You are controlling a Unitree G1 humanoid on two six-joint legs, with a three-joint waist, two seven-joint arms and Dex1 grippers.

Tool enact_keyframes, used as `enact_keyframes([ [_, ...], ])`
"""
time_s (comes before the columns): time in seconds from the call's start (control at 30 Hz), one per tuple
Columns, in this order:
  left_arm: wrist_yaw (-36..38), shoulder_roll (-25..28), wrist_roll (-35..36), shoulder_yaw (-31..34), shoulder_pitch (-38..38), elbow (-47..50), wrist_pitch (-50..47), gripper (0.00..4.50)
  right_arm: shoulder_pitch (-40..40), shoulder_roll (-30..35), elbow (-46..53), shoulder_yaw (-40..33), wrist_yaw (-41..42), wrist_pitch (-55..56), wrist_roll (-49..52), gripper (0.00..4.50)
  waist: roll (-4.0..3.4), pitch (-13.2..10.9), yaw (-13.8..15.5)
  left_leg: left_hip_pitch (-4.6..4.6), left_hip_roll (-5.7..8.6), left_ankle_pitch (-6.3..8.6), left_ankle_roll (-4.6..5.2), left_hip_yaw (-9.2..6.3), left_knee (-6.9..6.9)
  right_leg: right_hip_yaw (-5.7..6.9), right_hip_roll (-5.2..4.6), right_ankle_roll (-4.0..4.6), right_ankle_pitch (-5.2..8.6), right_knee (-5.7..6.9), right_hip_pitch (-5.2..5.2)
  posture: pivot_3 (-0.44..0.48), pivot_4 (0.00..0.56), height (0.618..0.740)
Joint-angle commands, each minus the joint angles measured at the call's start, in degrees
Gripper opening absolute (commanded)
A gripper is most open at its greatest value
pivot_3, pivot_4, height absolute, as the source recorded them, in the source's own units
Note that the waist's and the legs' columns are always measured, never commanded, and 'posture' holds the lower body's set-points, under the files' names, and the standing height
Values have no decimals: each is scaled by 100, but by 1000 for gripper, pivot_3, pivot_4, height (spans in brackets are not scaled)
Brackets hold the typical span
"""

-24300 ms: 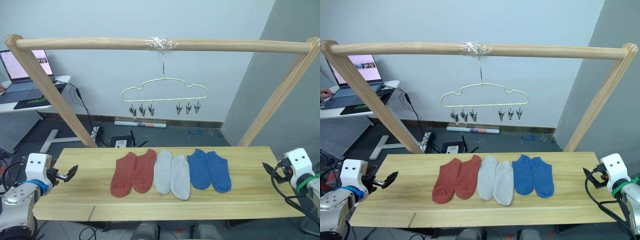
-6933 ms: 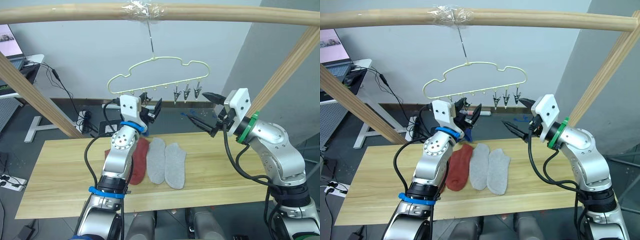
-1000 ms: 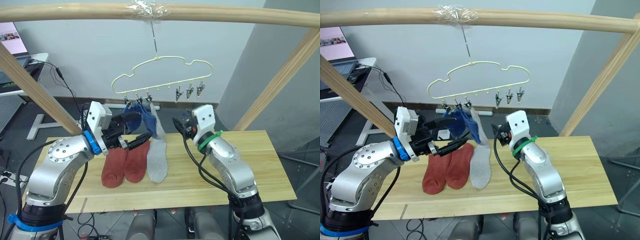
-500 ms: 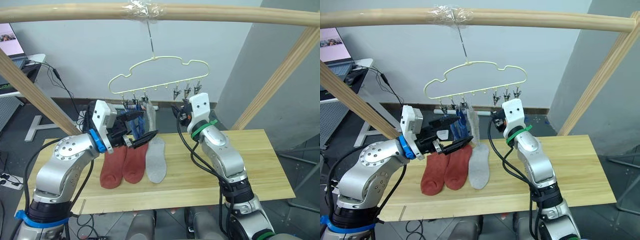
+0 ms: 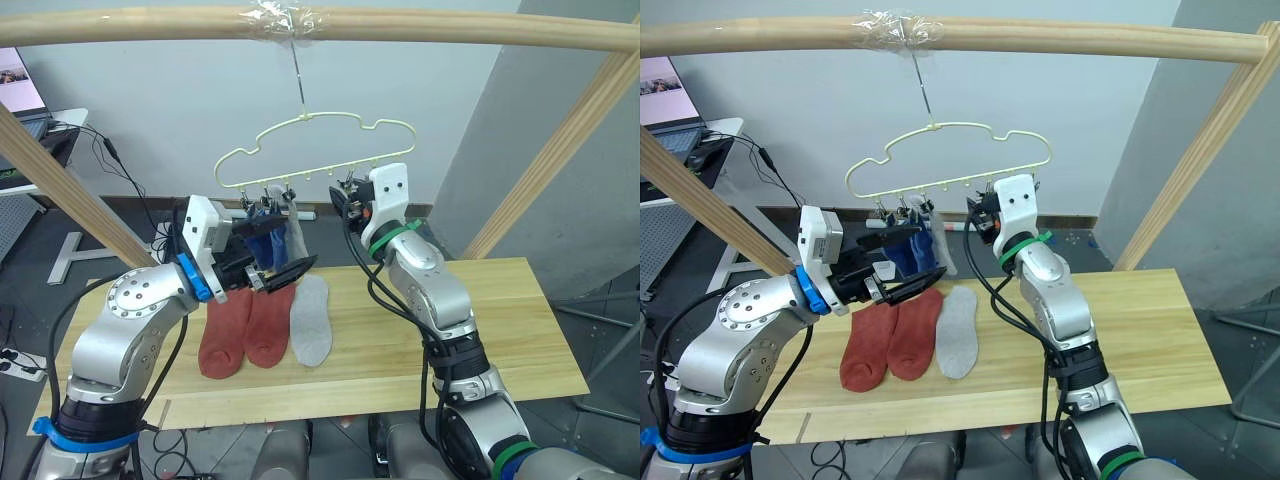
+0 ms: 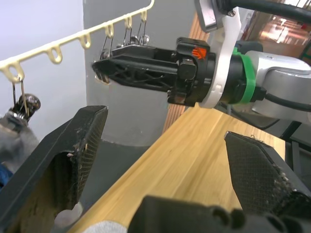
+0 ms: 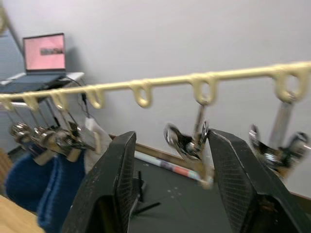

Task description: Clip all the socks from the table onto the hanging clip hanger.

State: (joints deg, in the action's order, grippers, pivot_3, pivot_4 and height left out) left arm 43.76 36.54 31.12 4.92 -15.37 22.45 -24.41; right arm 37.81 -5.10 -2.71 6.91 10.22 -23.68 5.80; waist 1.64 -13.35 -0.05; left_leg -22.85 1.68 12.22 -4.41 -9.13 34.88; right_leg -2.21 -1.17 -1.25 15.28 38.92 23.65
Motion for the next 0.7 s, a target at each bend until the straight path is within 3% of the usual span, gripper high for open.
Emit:
enact_keyframes([
  [0.03,-128,-35,30,175,23,277,57,4388,251,-79,-76,-52,71,232,97,2416,0,0,3,-1,0,0,0,-1,0,1,0,0,0,0,0,164,197,740],
  [0.7,-459,-238,310,208,51,634,-151,4388,488,-47,-706,-170,172,691,71,2416,-1,0,22,0,0,0,0,-2,0,1,1,1,-1,2,0,176,202,740],
])
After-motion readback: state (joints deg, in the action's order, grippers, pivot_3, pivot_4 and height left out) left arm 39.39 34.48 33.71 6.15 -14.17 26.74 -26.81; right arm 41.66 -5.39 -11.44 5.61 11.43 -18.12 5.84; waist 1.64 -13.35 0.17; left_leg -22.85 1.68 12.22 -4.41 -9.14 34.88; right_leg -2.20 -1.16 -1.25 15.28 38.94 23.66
